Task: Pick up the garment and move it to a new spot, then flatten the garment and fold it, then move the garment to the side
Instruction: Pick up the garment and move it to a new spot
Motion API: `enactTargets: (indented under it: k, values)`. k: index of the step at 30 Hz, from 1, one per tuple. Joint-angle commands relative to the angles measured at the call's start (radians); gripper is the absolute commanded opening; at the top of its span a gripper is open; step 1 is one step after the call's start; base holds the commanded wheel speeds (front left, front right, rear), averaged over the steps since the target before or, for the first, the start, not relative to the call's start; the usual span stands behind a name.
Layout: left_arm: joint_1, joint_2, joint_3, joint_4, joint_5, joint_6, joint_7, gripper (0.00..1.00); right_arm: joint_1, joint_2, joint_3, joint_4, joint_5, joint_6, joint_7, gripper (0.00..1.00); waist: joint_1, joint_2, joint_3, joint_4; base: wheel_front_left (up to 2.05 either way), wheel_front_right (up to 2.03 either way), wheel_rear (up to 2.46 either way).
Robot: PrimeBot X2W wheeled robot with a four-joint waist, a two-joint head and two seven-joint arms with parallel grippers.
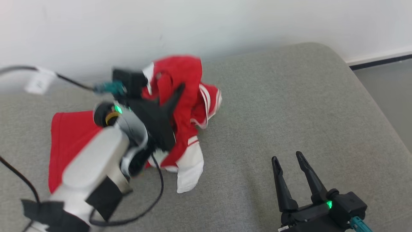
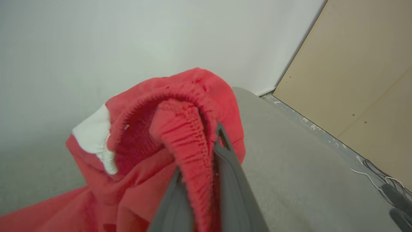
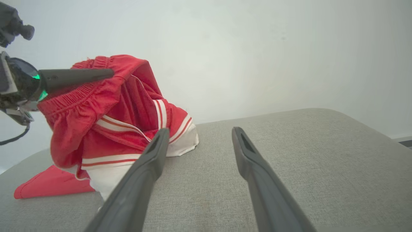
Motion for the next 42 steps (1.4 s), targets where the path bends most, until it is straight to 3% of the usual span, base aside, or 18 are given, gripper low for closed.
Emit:
enactTargets:
  k: [1, 7, 8, 9, 11, 12, 19, 27, 35, 36, 37, 42]
  values:
    - [0.034, -0.015, -0.015, 0.037, 0.026, -0.004, -0.036, 0.0, -0.006, 0.002, 0.006, 0.003, -0.012, -0.002, -0.001, 1.0, 0.0, 0.0, 0.02, -0.017, 0.0, 0.0, 0.0]
    - [0.107, -0.086, -0.054, 0.187, 0.07, 0.007, -0.161, 0.0, -0.013, 0.002, 0.001, 0.005, -0.023, -0.002, -0.001, 1.0, 0.0, 0.0, 0.012, -0.013, 0.0, 0.0, 0.0]
    - [0.118, -0.099, -0.057, 0.216, 0.071, 0.006, -0.183, 0.11, -0.013, 0.002, 0.003, 0.008, -0.028, -0.002, -0.001, 1.0, 0.0, 0.0, 0.007, -0.012, 0.0, 0.0, 0.0]
    - [0.123, -0.11, -0.062, 0.242, 0.078, 0.005, -0.205, 0.38, -0.013, 0.002, 0.004, 0.011, -0.029, -0.002, -0.001, 1.0, 0.0, 0.0, 0.002, -0.01, 0.0, 0.0, 0.0]
    - [0.132, -0.131, -0.078, 0.289, 0.098, 0.004, -0.252, 0.55, -0.006, 0.002, 0.004, 0.014, -0.033, -0.002, -0.001, 1.0, 0.0, 0.0, -0.015, -0.002, 0.0, 0.0, 0.0]
    - [0.134, -0.14, -0.081, 0.307, 0.1, 0.004, -0.274, 1.0, 0.0, 0.002, 0.006, 0.016, -0.036, -0.002, -0.001, 1.0, 0.0, 0.0, -0.022, 0.001, 0.0, 0.0, 0.0]
    - [0.148, -0.17, -0.082, 0.339, 0.161, 0.013, -0.357, 1.0, 0.039, 0.002, 0.001, 0.011, -0.039, -0.002, -0.001, 1.0, 0.0, 0.0, -0.072, 0.045, 0.0, 0.0, 0.0]
    - [0.279, -0.136, -0.101, 0.253, 0.223, 0.038, -0.363, 1.0, 0.079, 0.001, -0.043, -0.003, -0.044, -0.002, -0.001, 1.0, 0.0, 0.0, -0.09, 0.108, 0.0, 0.0, 0.0]
    - [0.332, -0.166, -0.118, 0.24, 0.169, 0.016, -0.315, 1.0, 0.072, -0.004, -0.031, 0.011, -0.036, -0.002, -0.001, 1.0, 0.0, 0.0, -0.088, 0.121, 0.0, 0.0, 0.0]
    - [0.332, -0.171, -0.119, 0.238, 0.158, 0.01, -0.306, 0.62, 0.068, -0.004, -0.028, 0.012, -0.035, -0.002, -0.001, 1.0, 0.0, 0.0, -0.087, 0.12, 0.0, 0.0, 0.0]
    - [0.332, -0.176, -0.119, 0.235, 0.143, 0.004, -0.299, 0.0, 0.065, -0.003, -0.027, 0.012, -0.035, -0.002, -0.001, 1.0, 0.0, 0.0, -0.087, 0.118, 0.0, 0.0, 0.0]
    - [0.298, -0.189, -0.113, 0.205, 0.08, -0.012, -0.279, 0.0, 0.067, -0.003, -0.029, 0.015, -0.035, -0.002, -0.001, 1.0, 0.0, 0.0, -0.089, 0.111, 0.0, 0.0, 0.0]
